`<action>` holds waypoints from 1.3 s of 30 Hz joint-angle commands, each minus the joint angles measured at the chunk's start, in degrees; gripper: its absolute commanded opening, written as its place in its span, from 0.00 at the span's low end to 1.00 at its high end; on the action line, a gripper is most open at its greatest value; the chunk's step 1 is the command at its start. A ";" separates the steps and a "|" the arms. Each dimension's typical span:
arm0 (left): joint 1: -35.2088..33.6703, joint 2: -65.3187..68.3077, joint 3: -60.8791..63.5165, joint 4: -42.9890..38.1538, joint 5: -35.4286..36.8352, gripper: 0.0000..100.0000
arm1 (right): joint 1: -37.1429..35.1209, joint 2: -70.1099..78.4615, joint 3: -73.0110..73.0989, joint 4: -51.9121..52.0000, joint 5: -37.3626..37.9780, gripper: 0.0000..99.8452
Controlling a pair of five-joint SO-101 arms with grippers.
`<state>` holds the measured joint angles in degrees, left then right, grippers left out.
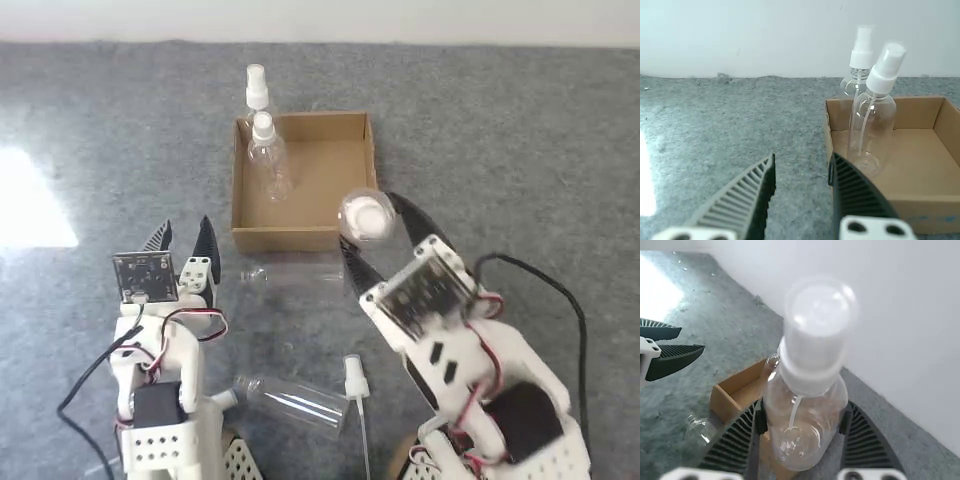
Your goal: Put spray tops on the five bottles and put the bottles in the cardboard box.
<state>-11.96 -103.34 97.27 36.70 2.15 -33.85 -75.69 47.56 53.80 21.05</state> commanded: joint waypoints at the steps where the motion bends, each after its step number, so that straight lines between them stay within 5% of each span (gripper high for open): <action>1: -0.26 -0.88 -0.75 0.18 -0.26 0.16 | 0.40 6.02 -5.89 -0.57 0.18 0.08; 11: -0.35 -0.88 -0.75 0.09 -0.26 0.16 | 0.31 20.53 -14.24 -1.01 0.00 0.08; 32: -4.92 -0.88 -0.75 -1.41 0.18 0.17 | -3.56 40.04 -14.42 -22.55 -5.71 0.08; 39: -4.92 -0.88 -0.75 -1.41 0.18 0.17 | -4.35 44.09 -14.42 -29.41 -13.01 0.08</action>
<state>-16.79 -103.34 97.27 36.70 2.15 -37.71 -31.56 37.10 27.78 10.42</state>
